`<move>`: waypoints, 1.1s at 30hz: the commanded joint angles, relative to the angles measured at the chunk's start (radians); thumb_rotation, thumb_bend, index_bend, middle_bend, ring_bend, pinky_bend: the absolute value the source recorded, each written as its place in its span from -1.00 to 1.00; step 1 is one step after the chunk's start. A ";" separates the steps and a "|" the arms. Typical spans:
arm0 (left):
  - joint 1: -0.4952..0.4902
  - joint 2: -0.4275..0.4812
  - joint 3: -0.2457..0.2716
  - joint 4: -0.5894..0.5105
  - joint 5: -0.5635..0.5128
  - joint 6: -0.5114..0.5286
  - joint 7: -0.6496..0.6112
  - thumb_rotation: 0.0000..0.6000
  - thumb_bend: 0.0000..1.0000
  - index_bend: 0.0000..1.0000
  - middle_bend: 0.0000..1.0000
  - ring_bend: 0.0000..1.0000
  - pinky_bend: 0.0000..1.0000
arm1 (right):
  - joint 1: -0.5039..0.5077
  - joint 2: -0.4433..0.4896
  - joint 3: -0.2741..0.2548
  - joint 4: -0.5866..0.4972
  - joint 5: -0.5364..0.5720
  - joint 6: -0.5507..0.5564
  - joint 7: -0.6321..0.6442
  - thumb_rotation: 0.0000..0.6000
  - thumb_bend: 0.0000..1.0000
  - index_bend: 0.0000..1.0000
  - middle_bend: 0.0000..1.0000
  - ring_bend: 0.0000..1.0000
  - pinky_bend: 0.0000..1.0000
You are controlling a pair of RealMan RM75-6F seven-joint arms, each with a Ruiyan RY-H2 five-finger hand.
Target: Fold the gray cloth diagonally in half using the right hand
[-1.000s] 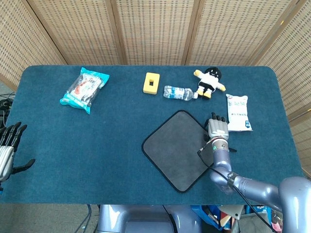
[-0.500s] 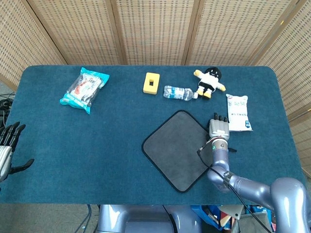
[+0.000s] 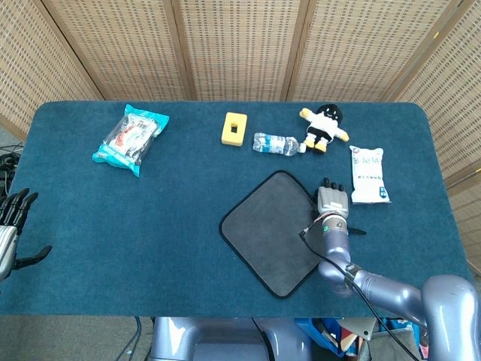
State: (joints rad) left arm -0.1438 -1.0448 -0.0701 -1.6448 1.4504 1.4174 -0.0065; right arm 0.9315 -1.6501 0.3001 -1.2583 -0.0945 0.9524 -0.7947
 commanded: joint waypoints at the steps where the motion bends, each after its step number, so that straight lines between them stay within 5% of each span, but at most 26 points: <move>1: 0.000 0.000 0.000 0.000 0.000 0.000 0.000 1.00 -0.57 -1.00 -1.00 -1.00 -1.00 | 0.001 0.009 0.008 -0.014 0.011 -0.008 0.001 1.00 -0.03 -0.13 -1.00 -1.00 -1.00; 23: -0.004 0.000 0.001 -0.002 -0.005 -0.005 0.000 1.00 -0.57 -1.00 -1.00 -1.00 -1.00 | -0.004 0.008 0.010 -0.010 -0.009 0.000 0.017 1.00 0.10 0.26 -1.00 -1.00 -1.00; 33: -0.005 0.003 0.006 -0.005 0.008 -0.005 -0.007 1.00 -0.57 -1.00 -1.00 -1.00 -1.00 | -0.024 0.043 -0.001 -0.141 -0.110 0.060 0.049 1.00 0.14 0.31 -1.00 -1.00 -1.00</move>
State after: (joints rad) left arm -0.1493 -1.0423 -0.0648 -1.6494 1.4575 1.4123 -0.0127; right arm 0.9141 -1.6184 0.3034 -1.3684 -0.1795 0.9926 -0.7540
